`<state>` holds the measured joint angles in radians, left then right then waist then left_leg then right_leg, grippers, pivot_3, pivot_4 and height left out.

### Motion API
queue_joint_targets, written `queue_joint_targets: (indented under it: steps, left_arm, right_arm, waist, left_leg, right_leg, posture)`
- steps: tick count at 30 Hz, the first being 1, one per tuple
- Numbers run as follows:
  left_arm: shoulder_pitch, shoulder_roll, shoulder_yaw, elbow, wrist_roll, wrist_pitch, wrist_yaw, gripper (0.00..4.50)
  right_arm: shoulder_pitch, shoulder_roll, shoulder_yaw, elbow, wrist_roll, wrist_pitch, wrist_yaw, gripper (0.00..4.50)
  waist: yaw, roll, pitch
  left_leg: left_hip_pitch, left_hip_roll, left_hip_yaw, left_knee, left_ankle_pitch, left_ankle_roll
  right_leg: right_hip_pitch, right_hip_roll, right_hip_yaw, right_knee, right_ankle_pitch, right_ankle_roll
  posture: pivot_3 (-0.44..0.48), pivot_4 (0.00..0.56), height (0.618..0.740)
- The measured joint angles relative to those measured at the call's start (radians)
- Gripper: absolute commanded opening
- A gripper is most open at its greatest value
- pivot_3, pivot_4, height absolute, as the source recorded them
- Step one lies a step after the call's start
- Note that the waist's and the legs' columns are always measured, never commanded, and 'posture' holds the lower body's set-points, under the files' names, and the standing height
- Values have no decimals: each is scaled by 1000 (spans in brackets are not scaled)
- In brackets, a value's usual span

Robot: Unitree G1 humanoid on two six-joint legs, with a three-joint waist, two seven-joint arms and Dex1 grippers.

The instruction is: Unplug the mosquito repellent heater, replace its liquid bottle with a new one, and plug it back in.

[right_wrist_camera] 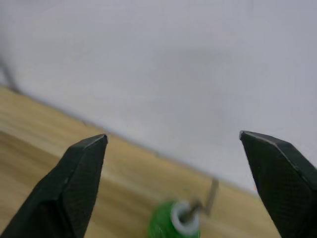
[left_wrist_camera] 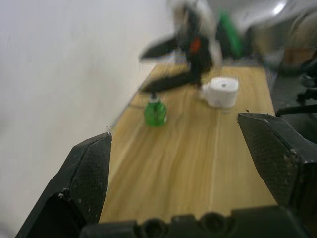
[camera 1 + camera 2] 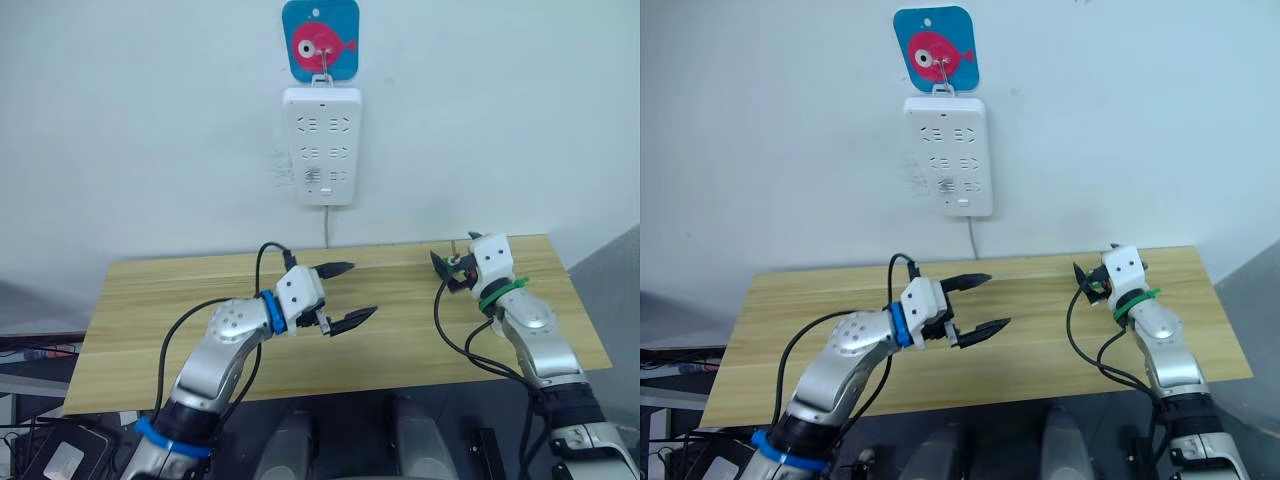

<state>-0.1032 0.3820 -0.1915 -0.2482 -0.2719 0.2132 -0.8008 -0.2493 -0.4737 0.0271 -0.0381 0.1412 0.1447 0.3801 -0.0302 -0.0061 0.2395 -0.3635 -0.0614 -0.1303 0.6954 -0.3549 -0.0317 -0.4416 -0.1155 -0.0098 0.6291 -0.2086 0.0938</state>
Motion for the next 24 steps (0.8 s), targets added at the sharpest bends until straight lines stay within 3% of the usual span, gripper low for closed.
queue_joint_targets:
  steps: [3,10,17,24]
  left_arm:
    - [175,-15,40,-57,45,5,128,4500]
    - [426,-129,177,-107,129,-13,422,4500]
    - [414,-243,203,79,201,-211,570,4500]
    - [246,-291,231,355,166,-335,563,4500]
  right_arm:
    - [4,-40,85,-168,57,149,133,4454]
    - [-34,-58,163,-267,137,311,292,4454]
    - [-74,-59,225,-300,138,358,358,4454]
    - [-124,-34,249,-416,199,476,384,4454]
  waist:
    - [3,0,0]
    - [33,-4,7]
    - [52,-5,31]
    - [54,-7,61]
  left_leg:
    - [0,0,-1,0,0,0]
    - [0,-1,-2,1,0,0]
    - [0,-1,-1,1,0,0]
    - [-1,-1,-2,1,0,0]
  right_leg:
    - [1,0,0,-1,0,0]
    - [2,-1,-1,-1,0,0]
    - [1,-1,-1,-1,0,0]
    - [0,-1,-2,0,0,0]
  posture:
    - [48,267,740]
    - [96,310,740]
    - [131,364,740]
    - [101,394,740]
